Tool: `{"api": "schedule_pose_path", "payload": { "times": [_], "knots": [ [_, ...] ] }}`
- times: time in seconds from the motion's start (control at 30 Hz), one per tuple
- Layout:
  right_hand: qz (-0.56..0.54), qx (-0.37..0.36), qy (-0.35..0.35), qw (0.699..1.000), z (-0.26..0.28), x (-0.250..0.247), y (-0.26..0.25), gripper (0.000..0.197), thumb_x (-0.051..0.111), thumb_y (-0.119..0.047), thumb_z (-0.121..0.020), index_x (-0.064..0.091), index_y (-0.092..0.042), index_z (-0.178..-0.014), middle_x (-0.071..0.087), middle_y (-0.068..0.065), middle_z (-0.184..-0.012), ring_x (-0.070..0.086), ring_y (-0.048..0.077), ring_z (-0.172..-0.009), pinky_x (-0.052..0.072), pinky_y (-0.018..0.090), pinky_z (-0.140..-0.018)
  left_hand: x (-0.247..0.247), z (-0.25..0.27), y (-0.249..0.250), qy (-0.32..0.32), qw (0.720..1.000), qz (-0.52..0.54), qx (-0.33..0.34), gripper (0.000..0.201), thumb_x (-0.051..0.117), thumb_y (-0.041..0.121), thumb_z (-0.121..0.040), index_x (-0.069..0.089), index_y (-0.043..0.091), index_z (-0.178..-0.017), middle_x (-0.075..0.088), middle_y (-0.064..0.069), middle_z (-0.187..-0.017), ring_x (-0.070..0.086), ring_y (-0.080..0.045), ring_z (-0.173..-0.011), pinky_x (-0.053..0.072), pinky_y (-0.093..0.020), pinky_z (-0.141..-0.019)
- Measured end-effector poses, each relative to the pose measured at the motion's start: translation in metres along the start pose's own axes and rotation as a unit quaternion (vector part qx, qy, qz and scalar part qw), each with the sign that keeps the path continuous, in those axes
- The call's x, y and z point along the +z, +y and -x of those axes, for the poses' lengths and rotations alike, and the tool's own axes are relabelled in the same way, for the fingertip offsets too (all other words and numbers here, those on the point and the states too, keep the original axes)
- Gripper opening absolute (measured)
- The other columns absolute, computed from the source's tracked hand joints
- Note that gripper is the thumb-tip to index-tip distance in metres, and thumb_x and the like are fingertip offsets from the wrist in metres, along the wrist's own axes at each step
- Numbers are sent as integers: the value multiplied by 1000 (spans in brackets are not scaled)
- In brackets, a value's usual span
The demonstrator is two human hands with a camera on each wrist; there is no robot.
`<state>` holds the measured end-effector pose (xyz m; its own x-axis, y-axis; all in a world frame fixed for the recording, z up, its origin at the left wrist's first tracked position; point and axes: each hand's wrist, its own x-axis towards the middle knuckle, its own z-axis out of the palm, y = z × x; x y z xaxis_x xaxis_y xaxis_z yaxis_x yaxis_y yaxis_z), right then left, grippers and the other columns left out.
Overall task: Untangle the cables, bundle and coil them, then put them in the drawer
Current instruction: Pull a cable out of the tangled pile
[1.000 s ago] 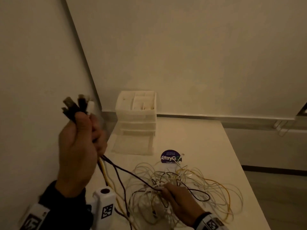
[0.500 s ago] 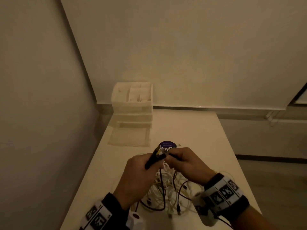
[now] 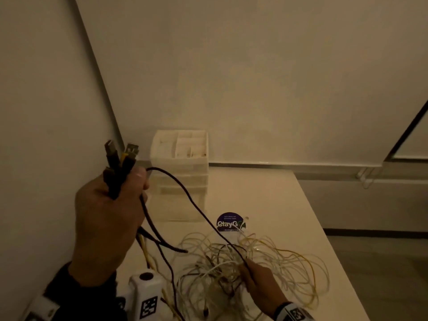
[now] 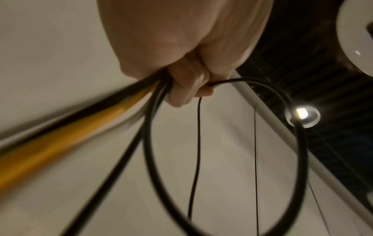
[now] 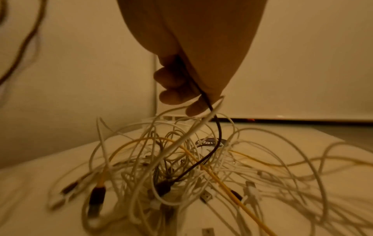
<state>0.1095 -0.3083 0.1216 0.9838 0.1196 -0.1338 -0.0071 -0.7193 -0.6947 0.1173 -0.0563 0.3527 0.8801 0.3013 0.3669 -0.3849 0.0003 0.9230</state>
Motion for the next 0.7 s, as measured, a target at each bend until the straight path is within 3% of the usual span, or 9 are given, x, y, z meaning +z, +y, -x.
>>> {"api": "schedule_pose_path", "payload": {
  "times": [0.07,0.13,0.2,0.27,0.33,0.4,0.5,0.57,0.7],
  "knots": [
    [11,22,33,999,-8,-3,3,28,39,-31,-102,43,-36,-75,54,-12,-68,49,0,-60,39,19,-63,-14,-4,1,28,998,-37,35,24,63,54,-75,68,34,-63,58,9,-49,50,-6,-43,42,-19,-43],
    [13,12,42,999,-12,-9,-3,29,40,-27,-102,43,-35,-75,53,-12,-69,50,-1,-62,40,18,-64,-24,-3,-3,34,992,-109,58,18,67,45,-84,69,34,-70,59,13,-50,53,-2,-47,43,-14,-47],
    [-31,4,46,998,-11,-16,-13,28,44,-22,-101,44,-33,-75,51,-12,-69,49,-4,-61,39,13,-61,-28,1,-9,0,958,-264,110,12,66,37,-83,68,25,-80,53,13,-46,53,-1,-47,36,-6,-45],
    [-84,-9,35,996,-8,-25,-24,23,50,-25,-98,45,-22,-76,48,-9,-67,43,0,-55,35,15,-56,-28,10,-17,-15,919,-370,131,17,74,32,-79,61,23,-82,48,19,-53,46,-1,-42,33,-7,-44],
    [-117,-45,28,992,-2,-34,-37,27,53,-31,-97,47,-12,-79,46,-6,-66,38,2,-55,34,17,-56,-26,15,-28,-20,921,-377,102,30,79,34,-73,55,21,-87,47,22,-61,43,7,-50,29,-6,-48],
    [-142,-85,31,986,2,-42,-55,29,52,-30,-97,48,-9,-79,45,-3,-68,39,7,-61,34,18,-60,-19,18,-38,-58,929,-357,74,31,78,36,-73,58,25,-93,53,25,-67,50,8,-55,34,-6,-50],
    [-182,-136,51,972,5,-51,-84,30,48,-34,-95,49,-10,-76,44,-1,-67,39,12,-63,34,27,-63,1,30,-52,-224,928,-297,22,24,75,38,-77,64,38,-98,64,27,-77,61,11,-70,41,-4,-60],
    [-189,-169,60,965,3,-58,-104,33,47,-37,-94,52,-9,-77,48,0,-68,43,16,-62,38,32,-62,16,37,-67,-290,914,-283,23,17,72,37,-82,67,38,-99,67,25,-81,62,10,-77,43,-7,-65],
    [-220,-191,76,953,3,-76,-127,27,50,-29,-98,57,-14,-75,46,-9,-60,39,6,-55,34,27,-58,31,42,-80,-279,924,-259,32,8,69,28,-88,70,32,-94,70,11,-77,64,-5,-71,50,-27,-62]
  ]
}}
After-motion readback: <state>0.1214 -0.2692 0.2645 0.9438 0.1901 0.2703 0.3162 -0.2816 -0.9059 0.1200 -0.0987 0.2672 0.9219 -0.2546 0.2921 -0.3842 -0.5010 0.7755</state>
